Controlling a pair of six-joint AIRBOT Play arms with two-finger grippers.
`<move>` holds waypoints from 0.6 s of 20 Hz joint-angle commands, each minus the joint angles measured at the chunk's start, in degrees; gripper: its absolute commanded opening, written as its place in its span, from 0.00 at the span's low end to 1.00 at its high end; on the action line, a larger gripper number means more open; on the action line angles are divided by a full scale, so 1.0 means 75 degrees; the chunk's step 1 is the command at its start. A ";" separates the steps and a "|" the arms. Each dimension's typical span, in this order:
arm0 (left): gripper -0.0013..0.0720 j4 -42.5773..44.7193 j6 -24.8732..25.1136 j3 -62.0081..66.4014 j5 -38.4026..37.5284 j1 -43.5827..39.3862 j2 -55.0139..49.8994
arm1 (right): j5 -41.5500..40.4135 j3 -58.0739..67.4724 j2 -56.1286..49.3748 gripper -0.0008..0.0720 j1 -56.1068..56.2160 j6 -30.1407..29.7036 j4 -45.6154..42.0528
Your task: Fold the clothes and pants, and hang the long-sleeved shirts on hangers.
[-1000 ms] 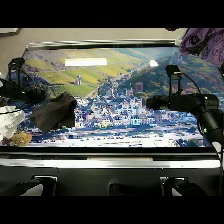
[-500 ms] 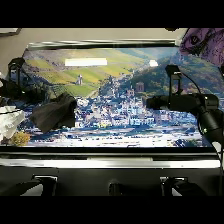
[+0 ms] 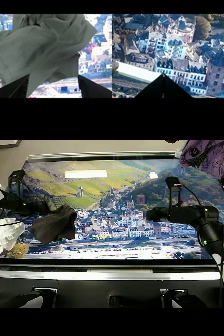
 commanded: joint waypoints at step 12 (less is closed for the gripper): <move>0.84 -0.0067 -0.0006 -0.0405 0.1498 -0.0210 -0.3308 | 0.0026 0.0009 0.0003 0.07 0.0006 0.0006 0.0000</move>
